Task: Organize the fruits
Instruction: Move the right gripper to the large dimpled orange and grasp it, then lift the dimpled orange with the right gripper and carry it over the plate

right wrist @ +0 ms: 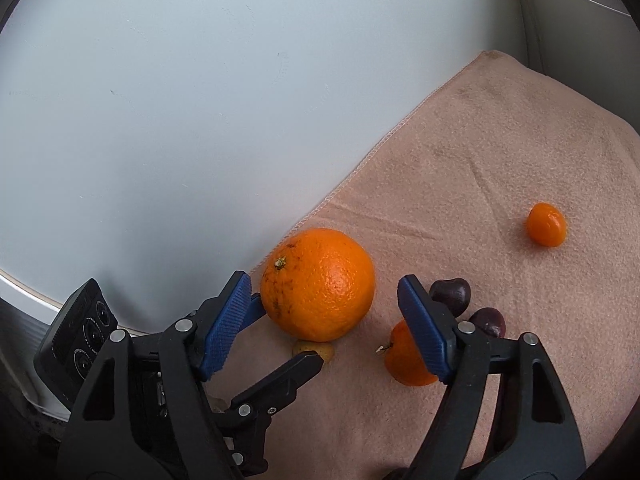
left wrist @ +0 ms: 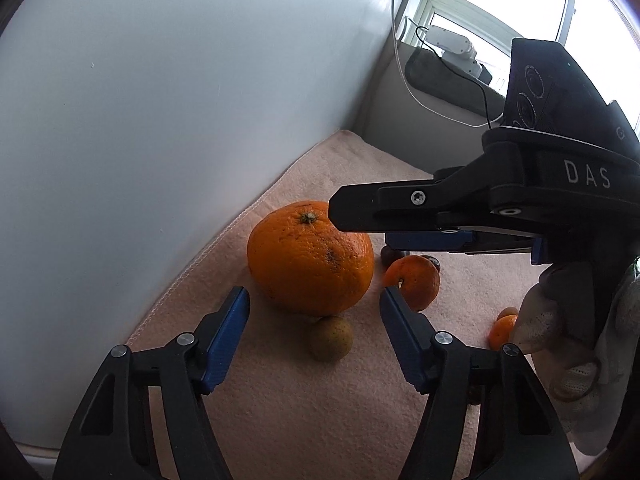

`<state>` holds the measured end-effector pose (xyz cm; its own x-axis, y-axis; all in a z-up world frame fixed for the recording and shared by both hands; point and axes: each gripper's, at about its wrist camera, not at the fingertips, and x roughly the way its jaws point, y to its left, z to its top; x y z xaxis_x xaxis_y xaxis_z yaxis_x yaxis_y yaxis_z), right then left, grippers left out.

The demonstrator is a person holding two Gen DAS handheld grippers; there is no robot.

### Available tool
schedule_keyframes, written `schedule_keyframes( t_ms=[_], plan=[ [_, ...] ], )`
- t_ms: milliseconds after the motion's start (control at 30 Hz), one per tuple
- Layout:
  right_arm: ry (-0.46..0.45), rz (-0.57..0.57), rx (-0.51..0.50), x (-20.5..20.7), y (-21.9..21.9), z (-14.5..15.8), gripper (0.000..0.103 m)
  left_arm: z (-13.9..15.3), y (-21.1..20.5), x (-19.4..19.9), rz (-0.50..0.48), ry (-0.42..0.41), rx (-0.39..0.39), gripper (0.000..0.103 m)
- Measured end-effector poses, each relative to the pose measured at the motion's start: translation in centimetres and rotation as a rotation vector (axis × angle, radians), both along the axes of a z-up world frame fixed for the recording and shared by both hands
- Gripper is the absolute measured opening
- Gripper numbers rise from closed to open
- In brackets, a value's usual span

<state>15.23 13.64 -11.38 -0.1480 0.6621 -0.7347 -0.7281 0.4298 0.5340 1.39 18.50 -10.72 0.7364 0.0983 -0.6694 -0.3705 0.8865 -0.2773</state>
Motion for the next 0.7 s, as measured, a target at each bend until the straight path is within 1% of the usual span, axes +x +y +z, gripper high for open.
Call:
schedule_keyframes(
  t_ms=[200,267,300,333,467,533,700],
  plan=[
    [0.011,0.017,-0.013,-0.1,1.1,-1.0,0.079,-0.2,0.1,0.3,-0.006,0.005,-0.004,0.065],
    [0.014,0.023,-0.018,-0.2,1.4,-1.1,0.076,-0.3,0.2,0.5,-0.006,0.009,-0.007,0.062],
    [0.015,0.026,-0.022,-0.3,1.6,-1.3,0.073,-0.3,0.3,0.5,-0.006,0.007,-0.008,0.061],
    [0.011,0.027,-0.024,-0.6,1.6,-1.1,0.07,-0.3,0.3,0.6,-0.006,0.008,-0.011,0.061],
    [0.002,0.027,-0.026,-0.7,2.1,-1.1,0.069,-0.6,0.5,0.4,-0.002,0.013,-0.024,0.06],
    [-0.013,0.027,-0.031,-1.0,2.2,-1.2,0.066,-0.7,0.5,0.5,-0.002,0.014,-0.027,0.06],
    [-0.047,0.035,-0.033,-1.8,2.2,-0.8,0.065,-0.6,0.6,0.5,-0.003,0.012,-0.028,0.059]
  ],
)
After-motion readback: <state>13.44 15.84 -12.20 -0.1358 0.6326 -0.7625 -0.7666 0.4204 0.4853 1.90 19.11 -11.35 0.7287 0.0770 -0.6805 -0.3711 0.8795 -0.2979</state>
